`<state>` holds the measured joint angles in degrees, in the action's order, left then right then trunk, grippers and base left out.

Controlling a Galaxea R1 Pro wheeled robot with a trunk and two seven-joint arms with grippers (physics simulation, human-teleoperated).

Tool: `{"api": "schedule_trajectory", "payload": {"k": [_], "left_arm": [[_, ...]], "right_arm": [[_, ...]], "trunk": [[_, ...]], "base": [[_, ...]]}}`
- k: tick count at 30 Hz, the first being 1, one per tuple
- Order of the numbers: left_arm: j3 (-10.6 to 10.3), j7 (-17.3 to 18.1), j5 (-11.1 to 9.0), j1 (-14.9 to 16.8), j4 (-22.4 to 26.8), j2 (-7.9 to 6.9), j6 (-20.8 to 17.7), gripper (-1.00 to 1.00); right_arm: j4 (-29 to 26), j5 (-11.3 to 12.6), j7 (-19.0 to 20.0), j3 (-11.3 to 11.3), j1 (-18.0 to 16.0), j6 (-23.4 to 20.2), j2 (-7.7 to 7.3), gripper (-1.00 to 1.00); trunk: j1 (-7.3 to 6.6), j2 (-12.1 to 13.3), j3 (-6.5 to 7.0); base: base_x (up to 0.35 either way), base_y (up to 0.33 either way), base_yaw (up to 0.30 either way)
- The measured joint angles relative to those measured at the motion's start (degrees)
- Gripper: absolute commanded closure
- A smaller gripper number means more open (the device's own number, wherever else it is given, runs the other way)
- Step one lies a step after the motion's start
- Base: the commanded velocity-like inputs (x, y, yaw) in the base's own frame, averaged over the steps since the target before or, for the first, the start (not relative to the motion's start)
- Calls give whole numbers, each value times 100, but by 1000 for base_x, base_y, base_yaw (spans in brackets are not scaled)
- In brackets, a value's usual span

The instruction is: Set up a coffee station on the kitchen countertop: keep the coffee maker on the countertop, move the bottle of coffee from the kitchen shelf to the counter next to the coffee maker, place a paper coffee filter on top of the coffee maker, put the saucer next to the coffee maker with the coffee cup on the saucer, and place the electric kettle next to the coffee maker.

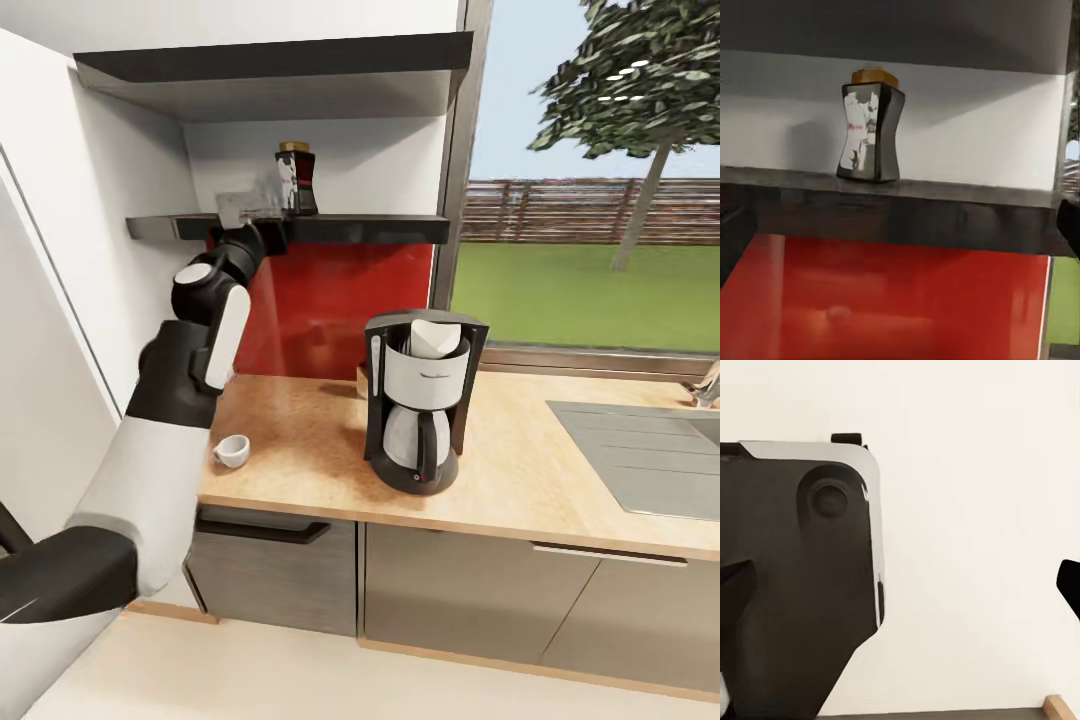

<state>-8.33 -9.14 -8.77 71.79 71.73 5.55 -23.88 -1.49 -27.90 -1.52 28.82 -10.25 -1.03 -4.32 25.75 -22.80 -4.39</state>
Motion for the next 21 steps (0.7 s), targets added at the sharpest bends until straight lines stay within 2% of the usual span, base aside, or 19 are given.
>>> {"api": "schedule_trajectory", "payload": {"k": [2,6,10,14,19,21], "left_arm": [[3,-4,-1,200,-33,4,-82,-100],[14,-18,-1,813,-489,16,-505,-100],[79,-20,0,1628,-1426,-4,-615,-100],[124,-21,21,2152,-2186,-22,-626,-100],[135,-211,43,2314,-2438,-59,-643,-100],[137,-251,45,2316,-2417,-163,-655,-100]], "right_arm": [[0,-15,3,0,1,0,37,-100],[-1,-70,14,-3,1,4,66,-100],[-8,-59,18,-1,2,29,78,-100],[-12,-41,19,9,2,33,76,-100],[-16,6,105,27,1,36,47,-100],[-12,39,651,29,4,33,5,-100]], "trunk": [[0,0,0],[0,0,0],[0,0,0],[0,0,0],[0,0,-1],[0,1,-1]], "base": [[0,0,0],[0,0,0],[0,0,0],[0,0,0],[0,0,0],[0,0,0]]}}
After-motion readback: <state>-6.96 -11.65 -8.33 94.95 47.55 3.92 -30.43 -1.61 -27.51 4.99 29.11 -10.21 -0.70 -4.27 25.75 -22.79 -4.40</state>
